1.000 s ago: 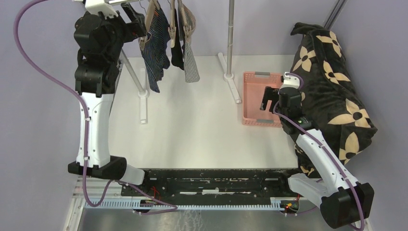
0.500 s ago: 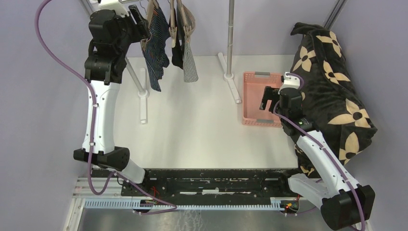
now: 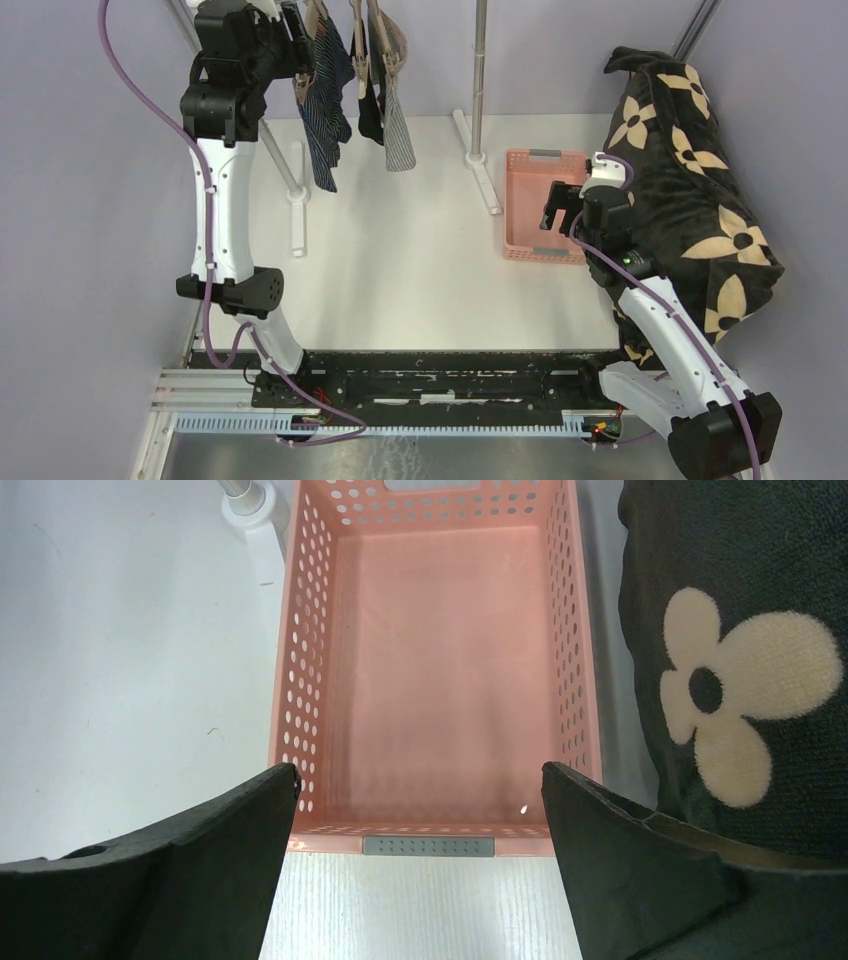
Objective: Remove the underwear clipped to the hanger
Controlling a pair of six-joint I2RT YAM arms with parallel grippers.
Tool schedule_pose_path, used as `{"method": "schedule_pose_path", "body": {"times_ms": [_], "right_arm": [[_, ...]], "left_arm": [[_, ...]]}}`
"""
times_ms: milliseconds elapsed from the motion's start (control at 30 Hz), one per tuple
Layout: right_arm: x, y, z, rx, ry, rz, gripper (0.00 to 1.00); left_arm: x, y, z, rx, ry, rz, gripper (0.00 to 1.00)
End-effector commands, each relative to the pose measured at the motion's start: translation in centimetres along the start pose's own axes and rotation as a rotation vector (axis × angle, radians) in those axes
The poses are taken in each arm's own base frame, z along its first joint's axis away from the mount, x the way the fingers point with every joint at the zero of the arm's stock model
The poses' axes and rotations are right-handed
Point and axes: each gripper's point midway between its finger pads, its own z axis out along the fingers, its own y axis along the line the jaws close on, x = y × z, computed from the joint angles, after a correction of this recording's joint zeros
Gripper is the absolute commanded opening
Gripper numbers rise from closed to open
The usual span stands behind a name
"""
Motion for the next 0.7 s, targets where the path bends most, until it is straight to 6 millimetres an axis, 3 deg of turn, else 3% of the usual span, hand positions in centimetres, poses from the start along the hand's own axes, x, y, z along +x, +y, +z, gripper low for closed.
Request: {"method": "schedule_pose_path", "body": {"times_ms": [0, 533, 667], "right_arm": [[-1.3, 0.4, -0.3, -0.018, -0.055, 0.011, 1.0], [-1.4, 1.1, -0.4, -0.055, -0.061, 0.011, 1.0], [-1.1, 1.6, -0.2, -0.083, -0.05, 0.002, 1.0]], "left_arm": [[1.1, 0.4, -1.1, 0.037, 0.059, 0.068, 0.68], [0.6, 0.9, -0.5, 0.007, 0.016, 0.077, 0.49], [0.4, 1.4, -0.2, -0.016, -0.005, 0.084, 0.5]]}}
